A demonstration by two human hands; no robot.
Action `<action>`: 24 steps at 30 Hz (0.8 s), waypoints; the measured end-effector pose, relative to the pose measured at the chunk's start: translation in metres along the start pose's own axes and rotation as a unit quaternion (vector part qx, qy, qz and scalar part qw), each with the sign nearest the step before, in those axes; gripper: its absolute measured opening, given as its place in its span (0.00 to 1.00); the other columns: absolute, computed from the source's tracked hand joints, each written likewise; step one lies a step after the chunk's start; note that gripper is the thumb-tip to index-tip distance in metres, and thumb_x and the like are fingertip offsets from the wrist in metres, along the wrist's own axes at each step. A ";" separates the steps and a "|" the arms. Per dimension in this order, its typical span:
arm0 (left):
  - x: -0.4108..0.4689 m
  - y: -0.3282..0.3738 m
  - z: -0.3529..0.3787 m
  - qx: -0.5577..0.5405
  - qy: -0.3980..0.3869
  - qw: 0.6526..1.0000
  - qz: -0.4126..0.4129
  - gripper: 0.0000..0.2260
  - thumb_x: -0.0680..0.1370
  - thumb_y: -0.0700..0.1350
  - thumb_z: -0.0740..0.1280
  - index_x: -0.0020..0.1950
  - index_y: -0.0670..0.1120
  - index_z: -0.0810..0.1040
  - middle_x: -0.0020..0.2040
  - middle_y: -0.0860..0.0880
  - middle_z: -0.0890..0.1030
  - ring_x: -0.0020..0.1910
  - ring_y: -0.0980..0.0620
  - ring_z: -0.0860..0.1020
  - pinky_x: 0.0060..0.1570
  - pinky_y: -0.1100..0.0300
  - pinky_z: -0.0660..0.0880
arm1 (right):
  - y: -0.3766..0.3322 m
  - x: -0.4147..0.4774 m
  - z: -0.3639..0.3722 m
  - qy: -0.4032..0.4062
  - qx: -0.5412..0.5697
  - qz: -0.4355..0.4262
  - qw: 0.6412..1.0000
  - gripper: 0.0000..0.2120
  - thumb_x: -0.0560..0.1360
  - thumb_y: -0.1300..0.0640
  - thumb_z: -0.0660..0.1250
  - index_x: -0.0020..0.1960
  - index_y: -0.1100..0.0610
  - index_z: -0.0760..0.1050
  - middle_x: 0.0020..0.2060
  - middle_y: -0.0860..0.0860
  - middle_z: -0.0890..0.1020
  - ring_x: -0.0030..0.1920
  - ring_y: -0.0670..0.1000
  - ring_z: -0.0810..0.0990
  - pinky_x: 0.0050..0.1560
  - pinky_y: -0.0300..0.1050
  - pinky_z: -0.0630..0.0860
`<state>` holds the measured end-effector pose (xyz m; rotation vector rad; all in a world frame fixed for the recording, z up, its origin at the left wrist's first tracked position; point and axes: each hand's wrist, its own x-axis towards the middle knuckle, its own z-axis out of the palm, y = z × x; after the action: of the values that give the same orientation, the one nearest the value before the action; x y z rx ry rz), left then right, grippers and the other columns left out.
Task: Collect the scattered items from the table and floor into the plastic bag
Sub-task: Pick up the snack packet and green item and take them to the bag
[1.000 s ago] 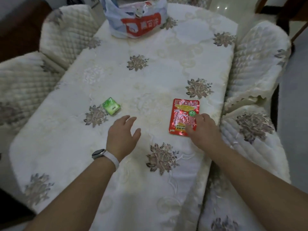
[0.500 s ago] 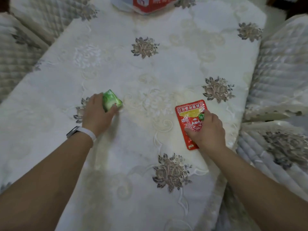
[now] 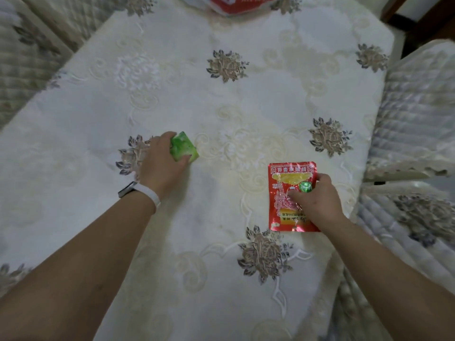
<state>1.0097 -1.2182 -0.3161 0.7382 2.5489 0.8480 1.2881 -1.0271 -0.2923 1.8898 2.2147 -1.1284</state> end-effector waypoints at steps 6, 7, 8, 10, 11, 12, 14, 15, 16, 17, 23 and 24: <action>-0.034 0.001 0.003 -0.065 -0.010 0.997 0.035 0.10 0.75 0.45 0.71 0.56 0.45 0.78 0.48 0.46 0.78 0.47 0.46 0.76 0.43 0.57 0.66 | 0.001 -0.030 0.002 -0.016 0.052 -0.008 0.999 0.17 0.74 0.56 0.73 0.58 0.54 0.68 0.45 0.49 0.79 0.41 0.50 0.81 0.40 0.49 0.80; -0.043 0.004 0.002 -0.072 -0.014 0.997 0.038 0.09 0.76 0.45 0.71 0.54 0.46 0.78 0.47 0.47 0.77 0.46 0.47 0.75 0.42 0.58 0.65 | 0.000 -0.037 0.001 -0.018 0.049 -0.018 0.998 0.17 0.75 0.56 0.72 0.58 0.54 0.67 0.45 0.48 0.79 0.40 0.48 0.80 0.36 0.46 0.77; -0.053 0.007 0.001 -0.074 -0.017 0.996 0.040 0.08 0.76 0.45 0.70 0.54 0.46 0.78 0.47 0.47 0.77 0.46 0.48 0.74 0.43 0.58 0.65 | -0.001 -0.043 0.000 -0.018 0.043 -0.033 0.998 0.16 0.76 0.56 0.71 0.58 0.53 0.67 0.44 0.47 0.79 0.39 0.47 0.80 0.33 0.43 0.75; -0.073 0.017 -0.003 -0.080 -0.019 0.996 0.046 0.09 0.76 0.43 0.69 0.56 0.46 0.78 0.48 0.48 0.76 0.46 0.49 0.73 0.43 0.58 0.66 | -0.003 -0.056 -0.003 -0.026 0.030 -0.068 0.997 0.15 0.76 0.56 0.69 0.57 0.52 0.66 0.43 0.46 0.79 0.38 0.45 0.80 0.32 0.41 0.73; -0.084 0.022 -0.006 -0.086 -0.017 0.995 0.048 0.09 0.76 0.42 0.69 0.56 0.46 0.78 0.47 0.49 0.76 0.46 0.50 0.73 0.43 0.58 0.66 | -0.005 -0.063 -0.004 -0.034 0.028 -0.086 0.995 0.14 0.77 0.57 0.69 0.57 0.51 0.66 0.42 0.46 0.80 0.37 0.45 0.80 0.33 0.42 0.74; -0.095 0.028 -0.010 -0.094 -0.014 0.994 0.049 0.08 0.76 0.42 0.68 0.55 0.48 0.78 0.47 0.50 0.76 0.45 0.50 0.74 0.42 0.57 0.67 | -0.007 -0.070 -0.007 -0.042 0.028 -0.102 0.994 0.13 0.77 0.57 0.68 0.57 0.51 0.66 0.42 0.46 0.80 0.38 0.46 0.80 0.34 0.44 0.76; -0.118 0.037 -0.020 -0.109 -0.004 0.993 0.044 0.07 0.76 0.42 0.68 0.52 0.52 0.77 0.45 0.52 0.77 0.42 0.51 0.75 0.40 0.56 0.70 | -0.012 -0.085 -0.012 -0.059 0.034 -0.133 0.989 0.13 0.77 0.56 0.68 0.56 0.50 0.66 0.43 0.45 0.80 0.39 0.47 0.81 0.39 0.48 0.79; -0.130 0.041 -0.025 -0.112 0.003 0.993 0.042 0.07 0.76 0.42 0.68 0.52 0.53 0.76 0.45 0.52 0.77 0.41 0.52 0.75 0.39 0.56 0.71 | -0.014 -0.092 -0.015 -0.066 0.038 -0.151 0.986 0.13 0.77 0.56 0.68 0.56 0.49 0.66 0.43 0.45 0.80 0.40 0.47 0.81 0.40 0.49 0.79; -0.142 0.046 -0.029 -0.112 0.012 0.993 0.039 0.07 0.77 0.42 0.68 0.51 0.53 0.76 0.44 0.53 0.78 0.40 0.54 0.75 0.37 0.58 0.71 | -0.016 -0.099 -0.019 -0.072 0.041 -0.169 0.982 0.13 0.77 0.56 0.68 0.56 0.49 0.66 0.43 0.45 0.80 0.40 0.47 0.81 0.41 0.49 0.79; -0.155 0.050 -0.034 -0.111 0.021 0.993 0.036 0.06 0.77 0.42 0.68 0.51 0.53 0.76 0.44 0.54 0.78 0.39 0.56 0.75 0.36 0.58 0.70 | -0.018 -0.106 -0.024 -0.078 0.046 -0.185 0.979 0.13 0.77 0.56 0.68 0.56 0.49 0.66 0.44 0.45 0.80 0.41 0.47 0.80 0.42 0.49 0.79; -0.230 0.069 -0.059 -0.106 0.081 0.991 0.017 0.07 0.76 0.42 0.68 0.50 0.54 0.77 0.43 0.54 0.79 0.37 0.54 0.76 0.35 0.59 0.69 | -0.025 -0.148 -0.053 -0.104 0.072 -0.268 0.955 0.10 0.76 0.56 0.67 0.56 0.50 0.69 0.45 0.45 0.80 0.42 0.47 0.80 0.44 0.51 0.80; -0.240 0.072 -0.064 -0.104 0.095 0.990 0.014 0.07 0.76 0.42 0.68 0.50 0.54 0.77 0.43 0.55 0.79 0.37 0.54 0.76 0.35 0.59 0.69 | -0.026 -0.155 -0.055 -0.108 0.074 -0.283 0.950 0.10 0.76 0.56 0.67 0.55 0.50 0.70 0.44 0.45 0.80 0.42 0.47 0.80 0.44 0.50 0.80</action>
<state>1.1977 -1.3365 -0.1830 0.6570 2.5633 1.2239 1.3303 -1.1303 -0.1682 1.0983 2.6735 -1.5160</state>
